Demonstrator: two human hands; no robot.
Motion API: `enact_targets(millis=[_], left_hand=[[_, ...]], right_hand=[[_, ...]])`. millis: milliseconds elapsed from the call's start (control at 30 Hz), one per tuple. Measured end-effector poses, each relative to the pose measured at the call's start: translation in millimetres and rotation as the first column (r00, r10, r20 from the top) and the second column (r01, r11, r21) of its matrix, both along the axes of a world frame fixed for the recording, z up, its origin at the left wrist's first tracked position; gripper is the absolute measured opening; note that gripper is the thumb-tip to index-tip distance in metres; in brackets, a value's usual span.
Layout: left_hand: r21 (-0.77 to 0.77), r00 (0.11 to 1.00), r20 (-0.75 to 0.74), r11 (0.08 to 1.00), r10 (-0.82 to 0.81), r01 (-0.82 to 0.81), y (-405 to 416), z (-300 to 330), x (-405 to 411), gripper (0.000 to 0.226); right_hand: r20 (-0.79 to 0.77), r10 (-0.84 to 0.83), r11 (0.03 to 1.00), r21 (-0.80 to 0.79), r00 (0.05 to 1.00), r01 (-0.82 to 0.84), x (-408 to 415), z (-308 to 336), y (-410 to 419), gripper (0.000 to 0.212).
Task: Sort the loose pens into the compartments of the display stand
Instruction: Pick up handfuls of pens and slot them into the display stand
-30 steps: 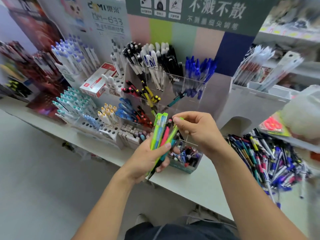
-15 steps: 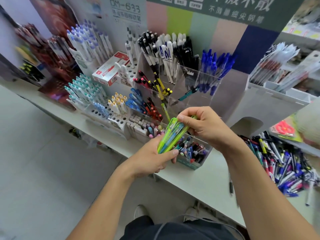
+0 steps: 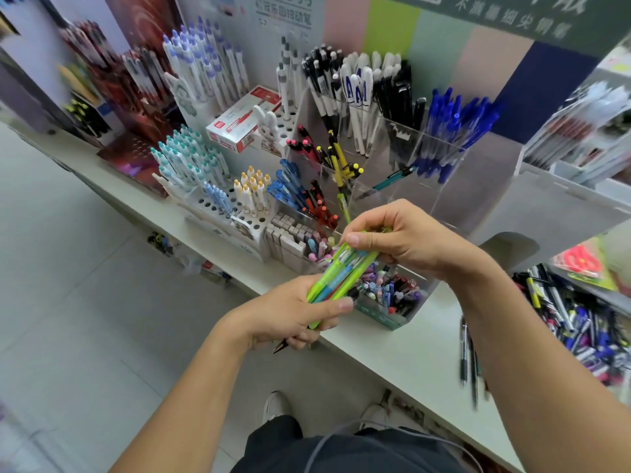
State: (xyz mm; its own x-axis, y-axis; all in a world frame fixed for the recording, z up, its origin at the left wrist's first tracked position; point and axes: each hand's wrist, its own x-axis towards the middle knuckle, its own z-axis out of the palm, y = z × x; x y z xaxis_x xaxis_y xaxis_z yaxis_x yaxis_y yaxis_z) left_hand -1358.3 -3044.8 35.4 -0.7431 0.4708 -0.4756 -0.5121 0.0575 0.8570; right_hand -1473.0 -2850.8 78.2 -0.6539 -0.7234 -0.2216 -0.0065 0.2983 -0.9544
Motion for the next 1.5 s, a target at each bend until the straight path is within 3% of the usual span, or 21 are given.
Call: enact_targets(millis=[100, 267, 500, 667, 867, 1033, 1100, 1267, 1433, 1500], left_hand=[[0.139, 0.986, 0.084, 0.979, 0.141, -0.152, 5.2, -4.6, 1.9, 0.041], [0.124, 0.987, 0.052, 0.98, 0.151, -0.156, 11.0, -12.5, 2.7, 0.041], [0.108, 0.993, 0.036, 0.987, 0.112, -0.115, 10.9, -15.3, -1.4, 0.036], [0.101, 0.994, 0.037, 0.99, 0.098, -0.101, 6.1, -18.4, -2.8, 0.04], [0.098, 0.975, 0.077, 0.972, 0.208, -0.215, -6.3, -35.8, 7.2, 0.04], [0.29, 0.888, 0.259, 0.846, 0.38, -0.447, 0.2, -42.2, 7.5, 0.041], [0.315, 0.863, 0.293, 0.81, 0.412, -0.494, 2.5, -43.0, 7.6, 0.041], [0.366, 0.847, 0.318, 0.769, 0.426, -0.524, 0.2, -44.7, 6.3, 0.044], [0.295, 0.871, 0.214, 0.82, 0.443, -0.49, 3.6, -36.9, 4.6, 0.046], [0.265, 0.871, 0.182, 0.83, 0.456, -0.491, 4.6, -35.2, 4.3, 0.041]], right_hand=[[0.006, -0.141, 0.989, -0.034, 0.99, 0.141, -1.7, -1.3, 9.1, 0.022], [-0.078, -0.318, 0.948, -0.024, 0.945, 0.317, -0.7, -8.4, 27.8, 0.023], [-0.017, -0.201, 0.977, 0.071, 0.979, 0.202, 4.0, -9.6, 33.1, 0.027], [-0.226, -0.286, 0.946, 0.092, 0.931, 0.312, -5.7, 2.7, 48.4, 0.021], [-0.517, -0.415, 0.856, 0.056, 0.749, 0.514, -24.2, 33.7, 78.4, 0.017], [-0.806, -0.28, 0.832, 0.067, 0.522, 0.55, -27.2, 26.9, 43.4, 0.018], [-0.852, -0.232, 0.828, 0.08, 0.469, 0.555, -30.0, 19.6, 27.3, 0.019], [-0.831, -0.002, 0.805, 0.329, 0.556, 0.493, -36.9, -8.4, -12.2, 0.028], [-0.754, 0.259, 0.706, 0.575, 0.604, 0.414, -39.5, -34.1, -46.6, 0.02], [-0.733, 0.288, 0.675, 0.612, 0.616, 0.412, -38.7, -38.7, -54.2, 0.017]])
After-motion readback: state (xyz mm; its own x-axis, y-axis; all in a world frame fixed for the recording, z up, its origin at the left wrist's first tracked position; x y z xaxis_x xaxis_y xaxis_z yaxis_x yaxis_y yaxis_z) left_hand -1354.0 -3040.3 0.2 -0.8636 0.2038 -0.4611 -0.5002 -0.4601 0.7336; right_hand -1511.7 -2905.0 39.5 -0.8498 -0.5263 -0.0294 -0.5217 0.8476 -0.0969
